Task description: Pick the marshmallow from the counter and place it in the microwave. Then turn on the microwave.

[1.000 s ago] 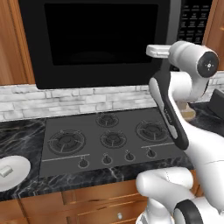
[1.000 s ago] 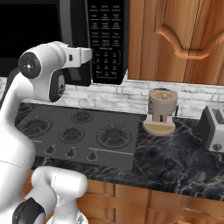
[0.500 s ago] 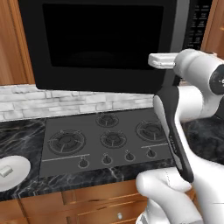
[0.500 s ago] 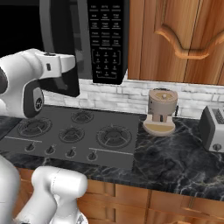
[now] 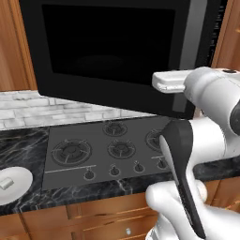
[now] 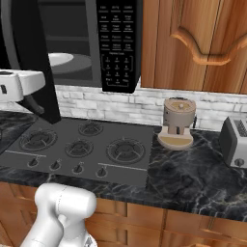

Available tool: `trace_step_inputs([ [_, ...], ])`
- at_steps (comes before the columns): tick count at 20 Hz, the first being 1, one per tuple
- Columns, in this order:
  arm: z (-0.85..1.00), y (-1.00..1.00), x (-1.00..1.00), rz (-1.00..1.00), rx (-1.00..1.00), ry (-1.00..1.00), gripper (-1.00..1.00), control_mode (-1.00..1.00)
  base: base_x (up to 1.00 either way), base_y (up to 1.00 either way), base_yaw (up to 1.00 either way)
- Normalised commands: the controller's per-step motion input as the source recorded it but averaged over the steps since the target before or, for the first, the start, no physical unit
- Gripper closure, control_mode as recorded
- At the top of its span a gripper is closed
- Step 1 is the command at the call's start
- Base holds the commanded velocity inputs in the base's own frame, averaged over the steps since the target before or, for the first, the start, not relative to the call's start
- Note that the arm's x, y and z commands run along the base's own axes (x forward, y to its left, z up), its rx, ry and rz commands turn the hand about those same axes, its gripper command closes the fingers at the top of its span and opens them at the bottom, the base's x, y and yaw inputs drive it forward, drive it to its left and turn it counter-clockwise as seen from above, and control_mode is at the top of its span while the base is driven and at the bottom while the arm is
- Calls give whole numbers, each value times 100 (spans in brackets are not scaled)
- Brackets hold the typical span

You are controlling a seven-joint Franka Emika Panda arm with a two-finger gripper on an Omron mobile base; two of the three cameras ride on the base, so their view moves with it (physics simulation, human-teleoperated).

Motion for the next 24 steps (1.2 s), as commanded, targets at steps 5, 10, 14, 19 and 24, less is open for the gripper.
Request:
trace_step_inputs([
  [5,0,63,-84,0,0,0,100,-100,0,0,0],
  [10,0,61,-70,0,0,0,100,-100,0,0,0],
  [14,0,59,-58,0,-1,0,100,-100,0,0,0],
  [19,-3,54,-49,0,-1,0,100,-100,0,0,0],
  [24,-7,41,-42,-1,-1,0,-100,-100,0,0,0],
])
